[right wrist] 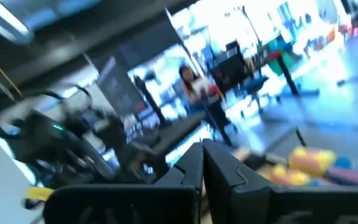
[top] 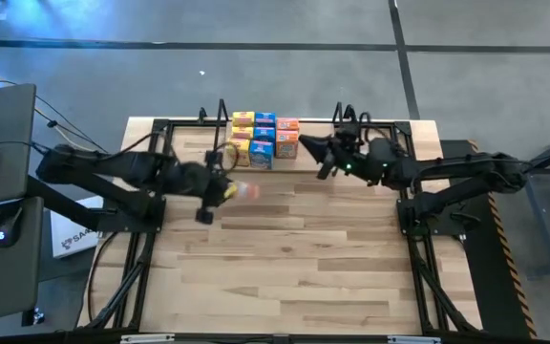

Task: Stack cereal on shelf
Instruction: Put the orange cereal box on the shelf aligned with the other orange cereal boxes

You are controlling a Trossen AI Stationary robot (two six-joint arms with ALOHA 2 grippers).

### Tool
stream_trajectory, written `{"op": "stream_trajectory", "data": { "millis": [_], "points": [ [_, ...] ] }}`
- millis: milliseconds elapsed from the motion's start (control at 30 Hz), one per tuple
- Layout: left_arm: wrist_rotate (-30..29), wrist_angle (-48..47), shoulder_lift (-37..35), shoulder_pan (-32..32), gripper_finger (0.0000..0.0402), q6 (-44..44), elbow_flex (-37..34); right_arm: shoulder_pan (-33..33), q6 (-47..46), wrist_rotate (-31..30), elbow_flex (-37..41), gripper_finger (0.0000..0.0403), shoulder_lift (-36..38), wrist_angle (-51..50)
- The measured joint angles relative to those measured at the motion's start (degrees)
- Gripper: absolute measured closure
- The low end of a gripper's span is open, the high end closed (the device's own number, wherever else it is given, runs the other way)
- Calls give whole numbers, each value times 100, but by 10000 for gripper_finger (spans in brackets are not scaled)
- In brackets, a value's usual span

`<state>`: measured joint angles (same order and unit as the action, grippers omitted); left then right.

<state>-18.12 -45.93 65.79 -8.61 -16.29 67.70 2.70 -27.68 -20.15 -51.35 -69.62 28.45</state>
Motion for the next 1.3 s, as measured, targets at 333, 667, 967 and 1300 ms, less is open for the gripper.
{"op": "stream_trajectory", "data": {
  "millis": [333,667,967,1300],
  "points": [
    [971,1287,1122,1418,280,-903,104,-2,974,-489,0,402,713,199],
    [1023,1595,3071,1779,280,-1642,1407,-3,1277,-716,0,402,1375,-764],
    [811,1275,3925,1980,280,-1553,2007,-4,1226,-768,0,402,1396,-1277],
    [684,1101,4055,2242,277,-1577,2007,-4,1067,-766,0,402,1396,-1454]
  ]
}}
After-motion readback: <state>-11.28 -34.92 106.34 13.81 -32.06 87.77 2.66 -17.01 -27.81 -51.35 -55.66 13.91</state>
